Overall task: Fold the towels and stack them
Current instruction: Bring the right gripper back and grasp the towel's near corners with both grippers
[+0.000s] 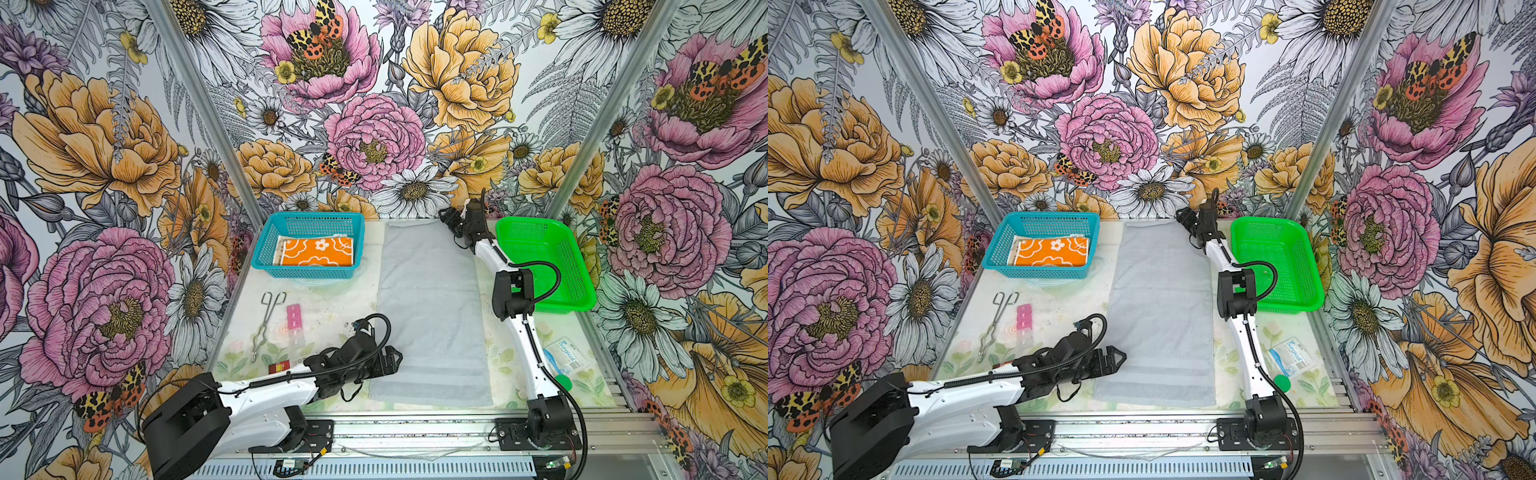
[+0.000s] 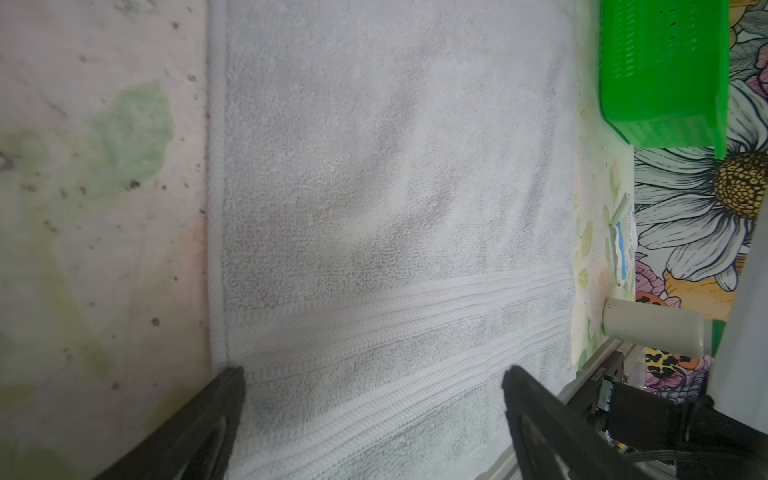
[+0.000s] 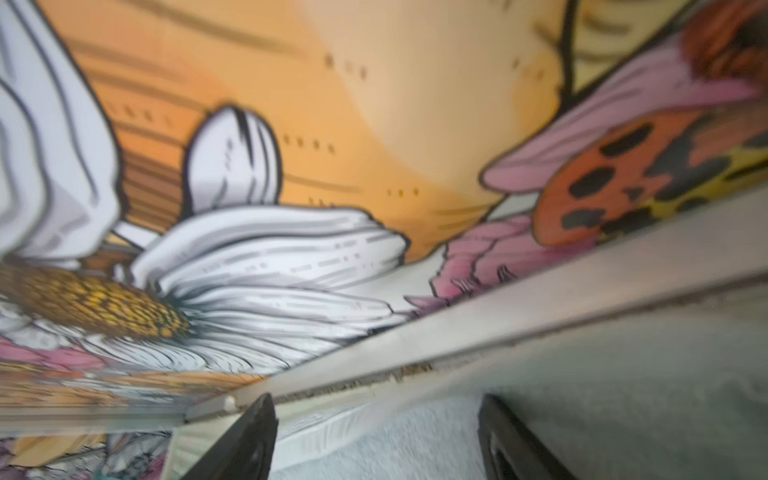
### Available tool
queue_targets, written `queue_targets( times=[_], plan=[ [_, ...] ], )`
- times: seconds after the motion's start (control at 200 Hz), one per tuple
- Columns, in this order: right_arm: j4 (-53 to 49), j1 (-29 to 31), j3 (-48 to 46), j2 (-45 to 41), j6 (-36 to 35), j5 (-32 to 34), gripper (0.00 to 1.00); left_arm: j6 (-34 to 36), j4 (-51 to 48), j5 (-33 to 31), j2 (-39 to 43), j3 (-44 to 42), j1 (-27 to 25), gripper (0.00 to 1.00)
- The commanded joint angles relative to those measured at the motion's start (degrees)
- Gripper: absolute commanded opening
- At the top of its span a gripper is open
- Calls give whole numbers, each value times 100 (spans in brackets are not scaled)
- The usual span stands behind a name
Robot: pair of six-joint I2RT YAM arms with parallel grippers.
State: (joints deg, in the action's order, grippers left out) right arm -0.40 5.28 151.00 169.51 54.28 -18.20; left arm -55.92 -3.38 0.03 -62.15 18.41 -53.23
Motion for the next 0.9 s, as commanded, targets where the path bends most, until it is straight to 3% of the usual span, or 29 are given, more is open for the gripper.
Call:
queue_targets(
  times=[0.0,0.115,0.235,0.405,0.595,0.685,0.896],
  plan=[
    [1285,-130,221,271,552,118,78,-278,-367,-151,218,-215,-29,98],
    [1438,-128,171,42,395,-72,77,-272,-634,-283,575,-229,-31,99],
    [1410,-54,-156,-488,525,-844,75,-93,-1037,-411,901,-150,4,99],
    [254,357,-1499,-2304,-269,-1434,74,178,-2210,-153,1099,274,428,94],
    [-232,768,-4987,-5217,-844,-810,74,348,-2774,861,815,391,549,74],
    [-738,877,-6694,-6655,-1122,-351,73,415,-2892,968,589,479,350,56],
    [-2042,992,-9910,-9512,-1117,60,73,329,-3055,821,565,602,-243,49]
  ],
)
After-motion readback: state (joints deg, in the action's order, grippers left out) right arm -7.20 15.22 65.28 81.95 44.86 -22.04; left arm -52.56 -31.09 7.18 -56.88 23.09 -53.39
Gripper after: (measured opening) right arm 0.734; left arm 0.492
